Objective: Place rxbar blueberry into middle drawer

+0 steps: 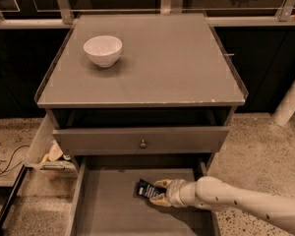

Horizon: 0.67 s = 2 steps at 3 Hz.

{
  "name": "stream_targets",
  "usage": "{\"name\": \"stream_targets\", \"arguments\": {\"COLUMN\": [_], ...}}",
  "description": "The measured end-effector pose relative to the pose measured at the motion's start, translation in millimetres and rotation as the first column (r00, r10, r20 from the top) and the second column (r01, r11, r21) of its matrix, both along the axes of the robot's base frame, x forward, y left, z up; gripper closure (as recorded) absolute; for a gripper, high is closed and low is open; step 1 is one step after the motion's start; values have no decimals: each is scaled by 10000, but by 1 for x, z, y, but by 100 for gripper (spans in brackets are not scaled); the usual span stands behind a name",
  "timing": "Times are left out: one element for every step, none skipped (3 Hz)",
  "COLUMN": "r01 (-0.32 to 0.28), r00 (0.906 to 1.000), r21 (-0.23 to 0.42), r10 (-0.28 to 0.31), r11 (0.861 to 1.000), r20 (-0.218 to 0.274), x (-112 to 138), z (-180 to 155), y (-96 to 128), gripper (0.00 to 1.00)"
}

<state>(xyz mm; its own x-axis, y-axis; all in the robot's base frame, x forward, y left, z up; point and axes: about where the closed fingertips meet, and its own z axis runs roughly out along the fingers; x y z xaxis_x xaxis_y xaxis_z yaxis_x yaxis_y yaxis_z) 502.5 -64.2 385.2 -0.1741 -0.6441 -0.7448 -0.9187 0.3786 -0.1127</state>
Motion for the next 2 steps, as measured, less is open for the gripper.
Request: {"name": "stream_targets", "arguments": {"r01": [0, 0], "r00": [10000, 10000], "r21": [0, 0], "r10": [0, 0], "r11": [10000, 10000], "r20": [0, 0], "x": [0, 0], "z": [0, 0], "y": [0, 0], "gripper": [11, 0]}}
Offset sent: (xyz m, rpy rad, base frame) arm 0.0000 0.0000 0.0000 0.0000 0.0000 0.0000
